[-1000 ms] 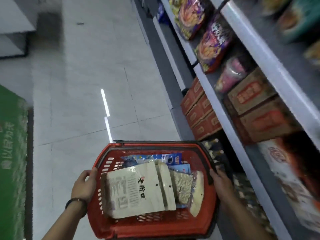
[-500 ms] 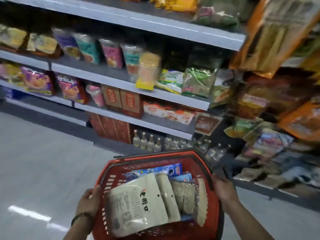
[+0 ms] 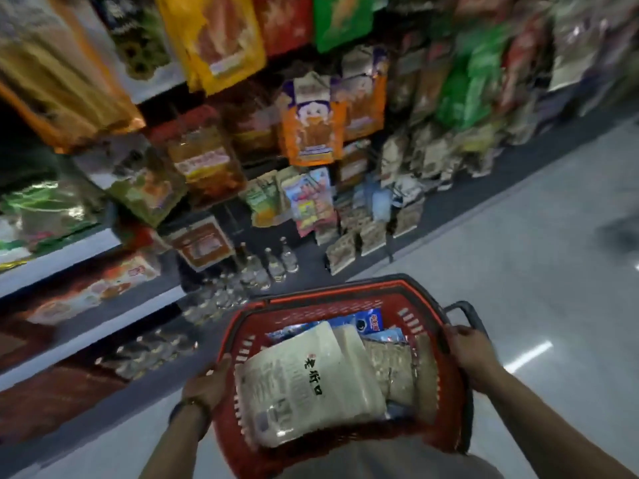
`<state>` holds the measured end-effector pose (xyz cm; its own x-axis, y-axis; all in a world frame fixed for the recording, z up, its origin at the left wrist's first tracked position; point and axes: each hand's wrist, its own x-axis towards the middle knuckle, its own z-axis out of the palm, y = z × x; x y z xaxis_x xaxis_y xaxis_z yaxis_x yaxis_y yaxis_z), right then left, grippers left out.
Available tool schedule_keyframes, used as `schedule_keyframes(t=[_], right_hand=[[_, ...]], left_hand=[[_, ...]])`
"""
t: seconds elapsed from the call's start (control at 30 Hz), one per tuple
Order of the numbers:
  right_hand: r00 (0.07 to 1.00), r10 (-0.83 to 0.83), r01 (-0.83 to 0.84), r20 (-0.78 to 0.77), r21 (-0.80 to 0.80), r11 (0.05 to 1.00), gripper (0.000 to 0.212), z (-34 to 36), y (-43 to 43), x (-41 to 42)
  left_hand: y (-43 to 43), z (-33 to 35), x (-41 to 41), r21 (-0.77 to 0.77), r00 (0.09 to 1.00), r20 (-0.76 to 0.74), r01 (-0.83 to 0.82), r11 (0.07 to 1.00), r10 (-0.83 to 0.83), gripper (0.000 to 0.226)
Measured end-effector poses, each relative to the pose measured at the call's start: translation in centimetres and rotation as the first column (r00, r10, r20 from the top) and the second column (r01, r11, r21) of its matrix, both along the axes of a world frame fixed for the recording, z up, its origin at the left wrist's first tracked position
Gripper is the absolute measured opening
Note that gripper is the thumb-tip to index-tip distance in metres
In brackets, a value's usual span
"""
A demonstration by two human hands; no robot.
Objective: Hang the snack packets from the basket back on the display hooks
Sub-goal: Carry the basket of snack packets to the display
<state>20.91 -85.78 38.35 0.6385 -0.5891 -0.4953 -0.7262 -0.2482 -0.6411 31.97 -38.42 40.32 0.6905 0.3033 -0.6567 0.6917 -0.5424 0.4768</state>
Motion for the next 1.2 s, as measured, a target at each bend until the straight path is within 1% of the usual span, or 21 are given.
schedule_keyframes(t=[0.03,0.1,0.13,0.17,0.27,0.3,0.33,0.4,0.43,0.5,0.57,0.67,0.73,0.8,0.83,0.9,0.97,1.07,1.17,1.2], right_hand=[[0.999,-0.035,0.035,0.003,-0.006,0.999,0.045,0.3,-2.7,-0.8],[0.991,-0.136,0.136,-0.011,0.007,0.991,0.045,0.9,-7.6,-2.1],[0.982,-0.190,0.190,-0.021,0.016,0.982,0.044,0.7,-9.9,-2.7],[0.970,-0.240,0.240,-0.024,0.019,0.970,0.043,0.7,-11.9,-3.3],[0.921,-0.386,0.388,-0.047,0.039,0.921,0.040,1.3,-17.0,-4.4],[0.905,-0.421,0.424,-0.060,0.040,0.905,0.038,1.7,-18.6,-4.5],[0.890,-0.451,0.454,-0.062,0.028,0.891,0.038,1.7,-20.4,-4.5],[0.867,-0.494,0.494,-0.064,-0.015,0.869,0.040,1.6,-23.7,-4.2],[0.855,-0.515,0.514,-0.061,-0.028,0.857,0.040,1.6,-25.4,-3.7],[0.833,-0.551,0.549,-0.056,-0.045,0.835,0.039,1.8,-28.5,-2.6],[0.788,-0.613,0.609,-0.055,-0.075,0.789,0.039,2.6,-31.7,-1.3],[0.717,-0.697,0.688,-0.017,-0.148,0.711,0.040,4.8,-35.7,0.1],[0.675,-0.738,0.727,0.012,-0.187,0.661,0.040,5.8,-38.1,0.7],[0.626,-0.779,0.767,0.026,-0.201,0.609,0.039,6.2,-40.5,0.9],[0.601,-0.799,0.786,0.024,-0.202,0.585,0.039,6.1,-41.7,0.9],[0.558,-0.830,0.813,0.004,-0.206,0.545,0.038,5.6,-43.8,1.0],[0.529,-0.848,0.824,-0.013,-0.228,0.518,0.036,4.9,-47.0,1.9],[0.528,-0.849,0.824,0.007,-0.245,0.511,0.035,3.5,-53.5,3.6],[0.530,-0.848,0.833,0.017,-0.195,0.517,0.038,3.5,-62.1,5.8],[0.527,-0.850,0.840,0.014,-0.162,0.518,0.038,3.9,-65.1,6.6]], left_hand=[[-2.7,-0.9,1.1,-0.024,0.999,-0.015,0.028,0.999,-0.029,0.068],[-9.0,-0.8,3.3,-0.057,0.995,0.004,0.103,0.993,-0.103,0.060],[-13.3,1.7,3.9,-0.055,0.988,0.026,0.153,0.987,-0.151,0.061],[-16.8,2.7,4.9,-0.057,0.979,0.042,0.202,0.978,-0.200,0.059],[-25.4,5.4,7.9,-0.021,0.932,0.159,0.334,0.942,-0.327,0.037],[-28.1,5.3,9.0,-0.006,0.915,0.195,0.362,0.932,-0.354,0.037],[-30.6,5.3,10.1,0.016,0.895,0.190,0.409,0.912,-0.404,0.039],[-35.0,4.1,12.9,0.058,0.826,0.160,0.540,0.840,-0.541,0.042],[-37.7,4.1,14.2,0.061,0.799,0.186,0.571,0.818,-0.572,0.041],[-43.1,3.7,18.0,-0.001,0.762,0.212,0.627,0.779,-0.612,0.032],[-48.9,4.1,21.8,-0.064,0.722,0.231,0.680,0.731,-0.652,0.027],[-56.9,4.5,26.3,-0.108,0.639,0.274,0.763,0.637,-0.719,0.035],[-62.0,4.7,28.8,-0.054,0.569,0.273,0.814,0.579,-0.775,0.047],[-66.7,4.6,30.6,-0.001,0.533,0.217,0.838,0.546,-0.818,0.059],[-69.0,4.8,31.2,0.024,0.510,0.199,0.851,0.525,-0.837,0.061],[-73.5,4.6,32.3,0.055,0.468,0.219,0.870,0.490,-0.856,0.063],[-78.8,3.8,33.6,0.056,0.453,0.210,0.879,0.474,-0.866,0.066],[-86.6,2.3,35.4,0.112,0.448,0.209,0.872,0.476,-0.869,0.078],[-94.2,3.0,36.6,0.133,0.486,0.195,0.848,0.514,-0.852,0.071],[-96.7,3.4,37.1,0.125,0.492,0.210,0.843,0.523,-0.845,0.074]])
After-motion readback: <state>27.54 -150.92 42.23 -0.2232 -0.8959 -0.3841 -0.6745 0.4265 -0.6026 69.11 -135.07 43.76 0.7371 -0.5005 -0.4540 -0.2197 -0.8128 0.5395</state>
